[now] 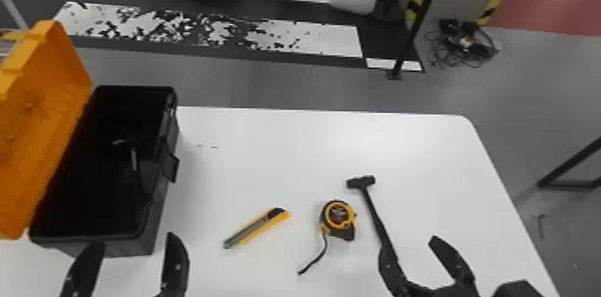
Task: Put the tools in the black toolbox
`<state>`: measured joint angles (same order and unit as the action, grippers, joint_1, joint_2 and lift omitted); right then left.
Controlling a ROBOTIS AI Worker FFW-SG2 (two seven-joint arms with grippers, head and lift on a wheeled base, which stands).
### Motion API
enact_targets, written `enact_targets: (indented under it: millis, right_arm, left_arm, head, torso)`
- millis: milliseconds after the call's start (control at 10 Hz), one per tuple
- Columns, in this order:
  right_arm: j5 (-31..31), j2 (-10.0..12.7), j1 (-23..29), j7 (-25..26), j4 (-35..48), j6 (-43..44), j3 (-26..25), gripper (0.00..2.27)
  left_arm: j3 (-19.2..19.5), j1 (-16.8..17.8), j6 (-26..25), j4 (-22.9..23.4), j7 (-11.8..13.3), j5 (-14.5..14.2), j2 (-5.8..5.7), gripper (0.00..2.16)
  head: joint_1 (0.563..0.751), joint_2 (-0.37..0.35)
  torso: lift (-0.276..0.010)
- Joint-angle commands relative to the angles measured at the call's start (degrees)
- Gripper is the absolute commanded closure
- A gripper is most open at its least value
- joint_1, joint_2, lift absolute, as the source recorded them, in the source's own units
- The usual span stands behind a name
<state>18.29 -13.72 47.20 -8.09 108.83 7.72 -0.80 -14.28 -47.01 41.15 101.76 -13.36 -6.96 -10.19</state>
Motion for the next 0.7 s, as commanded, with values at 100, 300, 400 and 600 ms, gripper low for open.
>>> enact_targets:
  millis: [100,300,400,600]
  right_arm:
    - [-0.4,0.0,-2.7,2.2,4.3,-19.3,-0.2,0.10]
    - [-0.4,0.0,-3.8,4.6,9.0,-31.6,-0.5,0.10]
    - [-0.4,0.1,-4.6,5.1,11.0,-37.6,-1.1,0.10]
    - [-0.4,0.5,-7.7,5.5,14.5,-53.2,-2.9,0.09]
  left_arm:
    - [0.0,0.0,0.0,-0.3,0.0,-0.2,0.00,0.08]
    - [0.0,0.1,0.0,-0.3,0.0,-0.2,0.00,0.08]
    - [0.0,0.1,0.0,-0.3,0.0,-0.2,0.00,0.08]
    - [0.0,0.1,0.0,-0.3,0.1,-0.2,0.00,0.08]
  head:
    - [0.695,-0.112]
    - [0.695,-0.100]
    - [0.695,-0.097]
    - [0.695,-0.100]
  torso:
    - [-0.039]
    - [-0.039]
    - [-0.039]
    - [-0.039]
